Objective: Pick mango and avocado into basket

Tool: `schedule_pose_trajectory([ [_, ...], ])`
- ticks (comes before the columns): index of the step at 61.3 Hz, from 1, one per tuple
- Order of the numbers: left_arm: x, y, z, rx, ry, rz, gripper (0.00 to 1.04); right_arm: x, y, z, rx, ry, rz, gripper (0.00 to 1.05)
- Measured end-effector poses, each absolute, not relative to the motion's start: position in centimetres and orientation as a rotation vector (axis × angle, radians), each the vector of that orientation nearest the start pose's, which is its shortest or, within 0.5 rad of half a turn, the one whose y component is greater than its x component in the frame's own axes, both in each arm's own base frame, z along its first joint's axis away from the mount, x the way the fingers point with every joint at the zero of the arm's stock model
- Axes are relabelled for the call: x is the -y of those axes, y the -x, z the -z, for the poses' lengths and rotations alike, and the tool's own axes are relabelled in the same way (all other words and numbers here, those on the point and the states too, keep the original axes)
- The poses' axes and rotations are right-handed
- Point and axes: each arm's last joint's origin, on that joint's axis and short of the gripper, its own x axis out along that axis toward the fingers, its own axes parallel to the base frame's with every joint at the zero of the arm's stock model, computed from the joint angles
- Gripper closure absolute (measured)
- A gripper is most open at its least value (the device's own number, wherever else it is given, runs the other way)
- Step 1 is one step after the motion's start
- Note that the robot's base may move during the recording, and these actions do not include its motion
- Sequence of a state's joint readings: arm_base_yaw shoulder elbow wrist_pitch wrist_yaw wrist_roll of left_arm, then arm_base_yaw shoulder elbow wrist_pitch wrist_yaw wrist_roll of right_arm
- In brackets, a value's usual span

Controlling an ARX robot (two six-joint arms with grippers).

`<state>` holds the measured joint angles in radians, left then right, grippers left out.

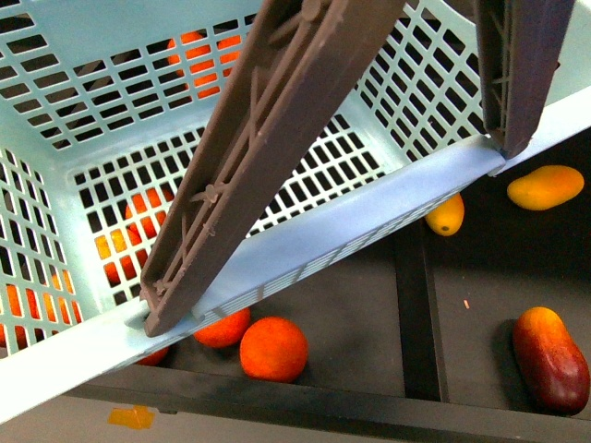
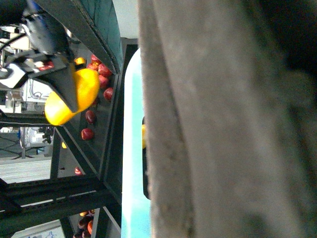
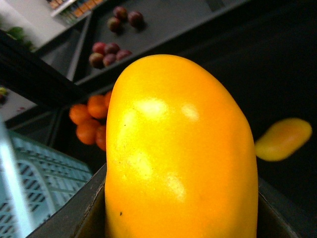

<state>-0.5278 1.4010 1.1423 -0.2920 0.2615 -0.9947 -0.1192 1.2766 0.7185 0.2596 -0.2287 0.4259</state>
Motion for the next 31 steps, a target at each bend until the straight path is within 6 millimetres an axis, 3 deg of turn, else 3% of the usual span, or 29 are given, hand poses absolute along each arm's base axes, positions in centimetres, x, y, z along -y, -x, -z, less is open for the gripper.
schedule_pose_trajectory([
  [6, 16.2, -26.3, -30.9, -0.887, 0.842, 0.422, 0.76, -0.3, -26.8, -27.2, -0.255, -0.452, -0.12, 0.45],
  [12, 16.2, -26.3, -30.9, -0.887, 0.842, 0.422, 0.76, -3.3, -26.6, -28.0, -0.246, -0.448, -0.198, 0.45],
  [21, 16.2, -26.3, -30.9, -0.888, 0.842, 0.423, 0.76, -7.2, -26.6, -28.0, -0.271, -0.431, -0.284, 0.45],
  [31, 16.2, -26.3, -30.9, -0.887, 0.842, 0.422, 0.76, -10.3, -27.1, -27.7, -0.311, -0.431, -0.356, 0.45],
])
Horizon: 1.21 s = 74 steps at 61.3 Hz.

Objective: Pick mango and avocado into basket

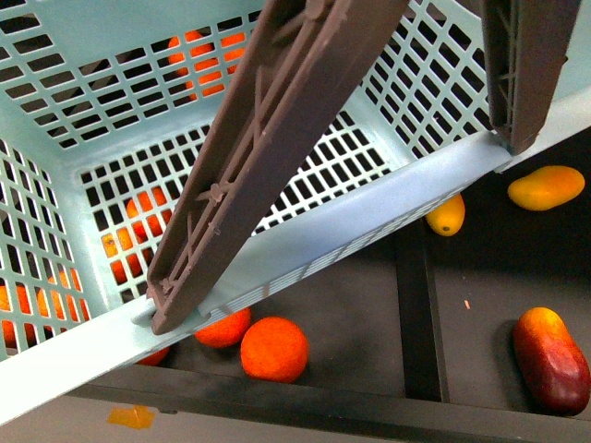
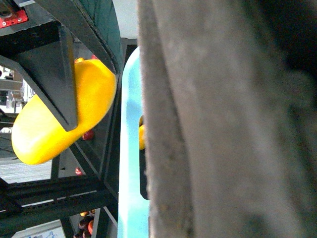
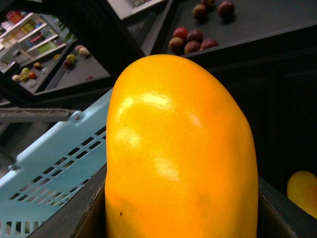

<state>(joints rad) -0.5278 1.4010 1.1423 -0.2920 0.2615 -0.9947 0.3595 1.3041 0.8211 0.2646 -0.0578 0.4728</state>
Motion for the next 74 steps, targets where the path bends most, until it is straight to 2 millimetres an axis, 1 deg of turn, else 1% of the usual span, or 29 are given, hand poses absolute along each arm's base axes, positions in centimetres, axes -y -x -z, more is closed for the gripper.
schedule_pose_trajectory([
  [9, 16.2, -26.3, -30.9, -0.887, 0.842, 0.421, 0.76, -12.3, -27.6, -27.1, -0.351, -0.432, -0.393, 0.45],
  [17, 16.2, -26.3, -30.9, -0.887, 0.842, 0.422, 0.76, -13.4, -28.2, -26.4, -0.386, -0.433, -0.414, 0.45],
  [18, 16.2, -26.3, -30.9, -0.888, 0.842, 0.422, 0.76, -13.6, -28.3, -26.3, -0.392, -0.432, -0.418, 0.41],
  [21, 16.2, -26.3, -30.9, -0.887, 0.842, 0.422, 0.76, -13.7, -28.5, -26.1, -0.401, -0.433, -0.42, 0.35],
  [22, 16.2, -26.3, -30.9, -0.888, 0.842, 0.422, 0.76, -13.8, -28.6, -26.0, -0.404, -0.433, -0.42, 0.32],
  [28, 16.2, -26.3, -30.9, -0.887, 0.841, 0.422, 0.76, -13.9, -28.9, -25.9, -0.407, -0.434, -0.414, 0.2],
  [29, 16.2, -26.3, -30.9, -0.887, 0.841, 0.422, 0.76, -13.9, -29.0, -26.0, -0.405, -0.435, -0.413, 0.17],
  [34, 16.2, -26.3, -30.9, -0.887, 0.841, 0.422, 0.76, -13.6, -29.1, -26.2, -0.396, -0.441, -0.402, 0.08],
  [37, 16.3, -26.4, -30.8, -0.893, 0.838, 0.426, 0.76, -12.9, -29.2, -26.5, -0.379, -0.444, -0.357, 0.09],
  [41, 16.3, -26.4, -30.7, -0.899, 0.848, 0.421, 0.76, -11.0, -29.3, -27.0, -0.355, -0.438, -0.204, 0.09],
  [45, 16.2, -26.5, -30.7, -0.889, 0.847, 0.406, 0.76, -9.8, -29.3, -27.6, -0.32, -0.446, -0.14, 0.09],
  [48, 16.2, -26.5, -30.7, -0.882, 0.84, 0.401, 0.76, -9.3, -28.9, -27.5, -0.172, -0.367, -0.064, 0.17],
  [50, 16.2, -26.5, -30.7, -0.885, 0.837, 0.408, 0.76, -8.6, -28.1, -26.8, -0.072, -0.275, -0.03, 0.26],
  [54, 16.3, -26.4, -30.7, -0.895, 0.843, 0.42, 0.76, -7.6, -26.8, -25.8, -0.016, -0.163, -0.017, 0.36],
  [62, 16.3, -26.4, -30.7, -0.894, 0.845, 0.416, 0.76, -5.6, -24.3, -24.0, 0.008, -0.064, -0.012, 0.57],
  [74, 16.3, -26.4, -30.7, -0.898, 0.847, 0.422, 0.76, -3.6, -21.4, -21.5, -0.013, -0.02, -0.003, 0.89],
])
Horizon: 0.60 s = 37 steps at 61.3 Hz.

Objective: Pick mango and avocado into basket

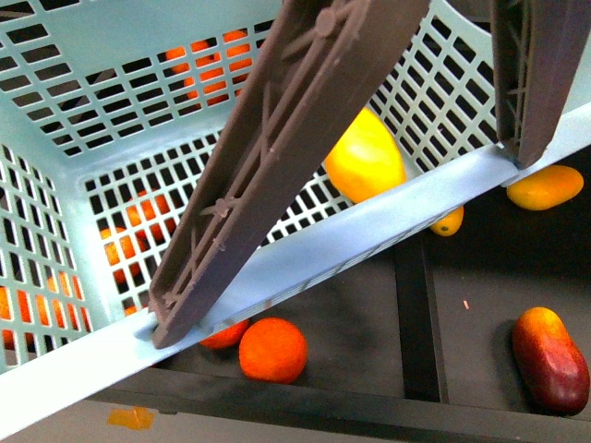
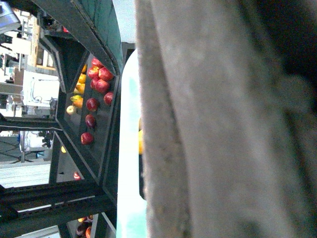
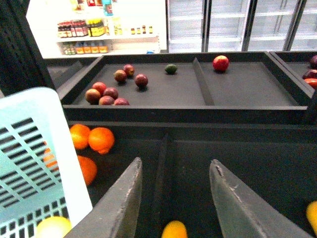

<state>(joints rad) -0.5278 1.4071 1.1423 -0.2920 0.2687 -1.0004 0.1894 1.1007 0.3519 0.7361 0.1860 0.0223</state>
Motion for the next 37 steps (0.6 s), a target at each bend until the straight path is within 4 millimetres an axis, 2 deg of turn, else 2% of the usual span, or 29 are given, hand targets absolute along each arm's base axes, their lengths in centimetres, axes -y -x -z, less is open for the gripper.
schedule_pose_trajectory([
  [5, 16.3, -26.4, -30.7, -0.895, 0.845, 0.418, 0.76, -2.9, -20.1, -20.6, -0.013, -0.007, -0.009, 1.02],
  [14, 16.2, -26.5, -30.7, -0.888, 0.842, 0.41, 0.76, -2.0, -18.5, -19.7, -0.008, -0.006, -0.004, 1.03],
  [37, 16.3, -26.4, -30.7, -0.893, 0.844, 0.417, 0.76, -1.8, -18.0, -19.5, -0.004, -0.005, -0.002, 0.43],
])
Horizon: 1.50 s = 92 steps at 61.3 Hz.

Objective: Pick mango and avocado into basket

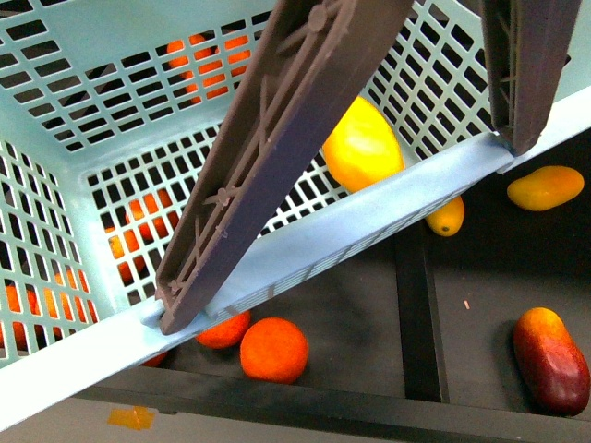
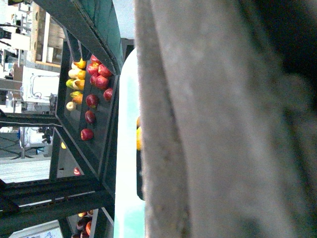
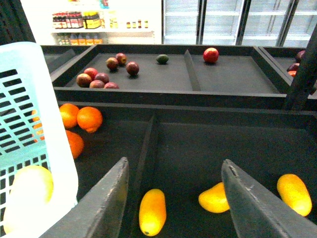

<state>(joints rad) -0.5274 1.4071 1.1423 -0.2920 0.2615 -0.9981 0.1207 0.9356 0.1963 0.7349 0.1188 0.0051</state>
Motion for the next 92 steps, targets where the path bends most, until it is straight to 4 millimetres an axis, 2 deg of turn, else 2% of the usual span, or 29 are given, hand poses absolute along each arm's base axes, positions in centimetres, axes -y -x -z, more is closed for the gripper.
schedule_pose_trajectory([
  [14, 16.44, -26.35, -30.71, -0.897, 0.842, 0.423, 0.76, -1.76, -18.04, -19.47, -0.005, -0.005, 0.006, 0.07],
  [92, 16.31, -26.46, -30.73, -0.891, 0.843, 0.413, 0.76, -1.76, -17.95, -19.32, -0.009, -0.004, 0.001, 0.09],
])
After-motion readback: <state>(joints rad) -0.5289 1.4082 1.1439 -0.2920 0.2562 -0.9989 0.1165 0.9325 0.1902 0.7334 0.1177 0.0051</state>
